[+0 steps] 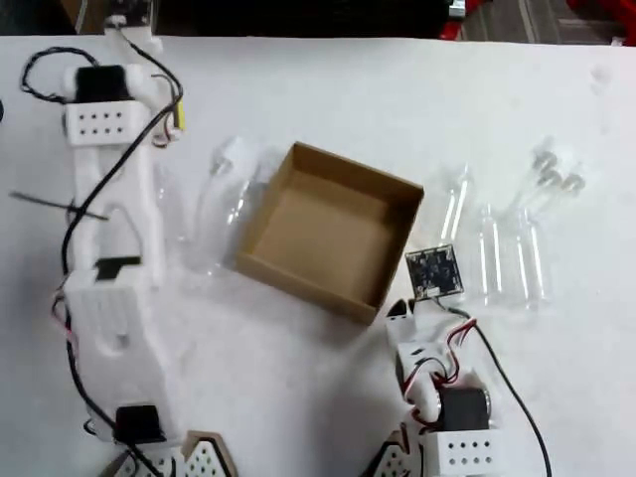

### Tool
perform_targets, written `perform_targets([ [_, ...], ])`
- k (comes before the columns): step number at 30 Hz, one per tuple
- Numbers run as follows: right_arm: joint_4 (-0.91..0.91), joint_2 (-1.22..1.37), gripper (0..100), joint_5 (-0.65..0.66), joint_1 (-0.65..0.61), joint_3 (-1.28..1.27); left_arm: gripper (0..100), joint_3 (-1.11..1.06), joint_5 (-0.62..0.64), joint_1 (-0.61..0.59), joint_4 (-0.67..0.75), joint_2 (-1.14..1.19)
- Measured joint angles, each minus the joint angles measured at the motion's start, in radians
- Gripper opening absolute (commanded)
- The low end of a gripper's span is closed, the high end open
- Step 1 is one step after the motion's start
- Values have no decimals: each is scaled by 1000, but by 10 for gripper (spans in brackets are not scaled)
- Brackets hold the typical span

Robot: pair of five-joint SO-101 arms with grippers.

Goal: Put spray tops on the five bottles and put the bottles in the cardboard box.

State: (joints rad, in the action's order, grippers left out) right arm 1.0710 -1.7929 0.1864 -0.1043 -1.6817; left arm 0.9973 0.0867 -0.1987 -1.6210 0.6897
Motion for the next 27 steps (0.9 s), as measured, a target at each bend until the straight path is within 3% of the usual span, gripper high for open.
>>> perform_targets([
  [8, 0, 0, 15, 0, 0, 0, 100, 341, 80, -18, -43, 399],
  [13, 0, 0, 15, 0, 0, 0, 181, 483, 87, -78, -57, 559],
  [27, 3, 0, 15, 0, 0, 0, 184, 589, 92, -92, -68, 641],
])
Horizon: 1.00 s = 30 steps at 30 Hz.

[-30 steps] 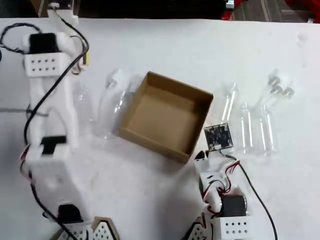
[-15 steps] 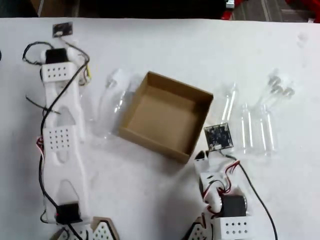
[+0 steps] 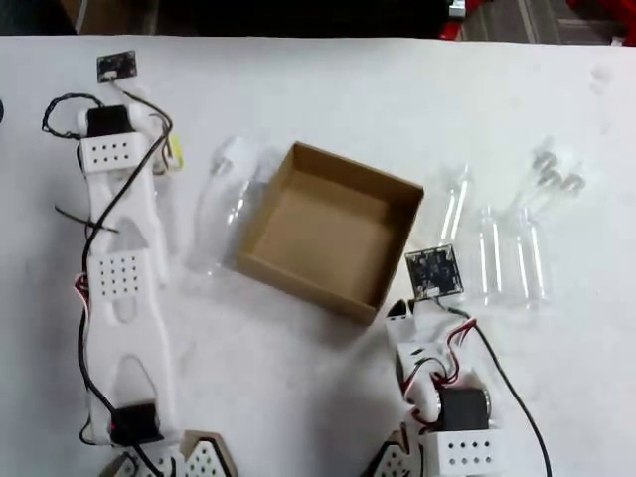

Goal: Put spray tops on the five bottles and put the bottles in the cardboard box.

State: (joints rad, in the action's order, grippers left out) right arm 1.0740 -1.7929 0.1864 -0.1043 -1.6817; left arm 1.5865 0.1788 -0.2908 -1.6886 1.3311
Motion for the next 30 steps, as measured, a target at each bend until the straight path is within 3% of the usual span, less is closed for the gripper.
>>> perform_targets([
  [10, 0, 0, 15, 0, 0, 0, 26, -80, -66, -3, -38, 0],
  [21, 0, 0, 15, 0, 0, 0, 22, 11, -68, 26, -92, -106],
  [25, 0, 0, 15, 0, 0, 0, 21, -100, -68, 63, -97, -275],
  [30, 0, 0, 15, 0, 0, 0, 21, -413, -68, 107, -97, -557],
])
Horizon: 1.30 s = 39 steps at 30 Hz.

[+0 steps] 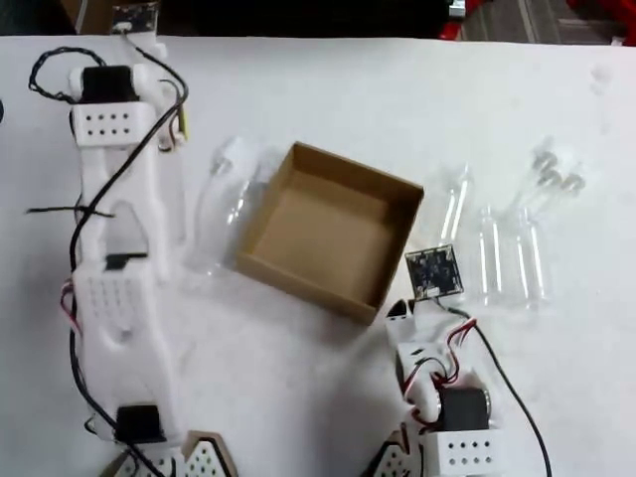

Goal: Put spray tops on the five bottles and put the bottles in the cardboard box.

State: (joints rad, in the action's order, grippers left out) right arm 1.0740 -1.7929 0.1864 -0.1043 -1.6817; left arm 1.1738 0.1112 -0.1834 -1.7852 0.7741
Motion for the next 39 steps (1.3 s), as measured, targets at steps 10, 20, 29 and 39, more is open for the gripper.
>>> perform_targets([
  [10, 0, 0, 15, 0, 0, 0, 21, -546, 0, 209, 0, -729],
  [20, 0, 0, 15, 0, 0, 0, 21, -1000, -6, 387, 350, -1174],
  [29, 0, 0, 15, 0, 0, 0, 21, -1788, -6, 446, 1267, -1404],
  [39, 0, 0, 15, 0, 0, 0, 21, -2344, -5, 471, 1982, -1456],
])
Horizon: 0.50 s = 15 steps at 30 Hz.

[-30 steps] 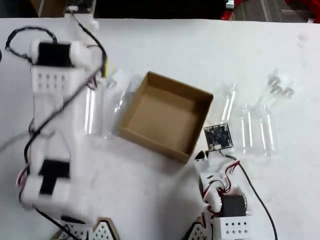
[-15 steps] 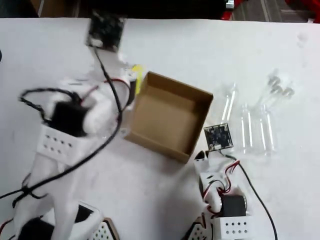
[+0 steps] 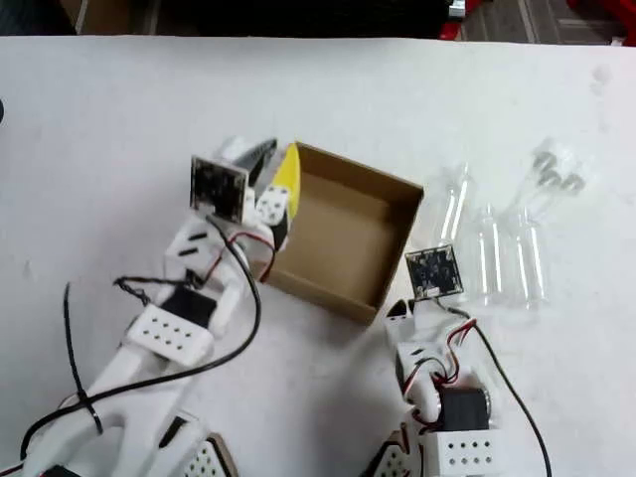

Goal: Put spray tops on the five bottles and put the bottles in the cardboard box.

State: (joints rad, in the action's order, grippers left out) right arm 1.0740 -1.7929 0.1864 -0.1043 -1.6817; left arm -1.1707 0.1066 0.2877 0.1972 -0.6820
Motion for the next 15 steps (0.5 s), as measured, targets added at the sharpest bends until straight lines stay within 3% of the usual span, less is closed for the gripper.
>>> perform_targets([
  [7, 0, 0, 15, 0, 0, 0, 21, -89, 0, 41, 120, 51],
  [12, 0, 0, 15, 0, 0, 0, 21, -69, -5, 57, 236, 264],
  [15, 0, 0, 15, 0, 0, 0, 21, -64, -74, 55, 299, 373],
])
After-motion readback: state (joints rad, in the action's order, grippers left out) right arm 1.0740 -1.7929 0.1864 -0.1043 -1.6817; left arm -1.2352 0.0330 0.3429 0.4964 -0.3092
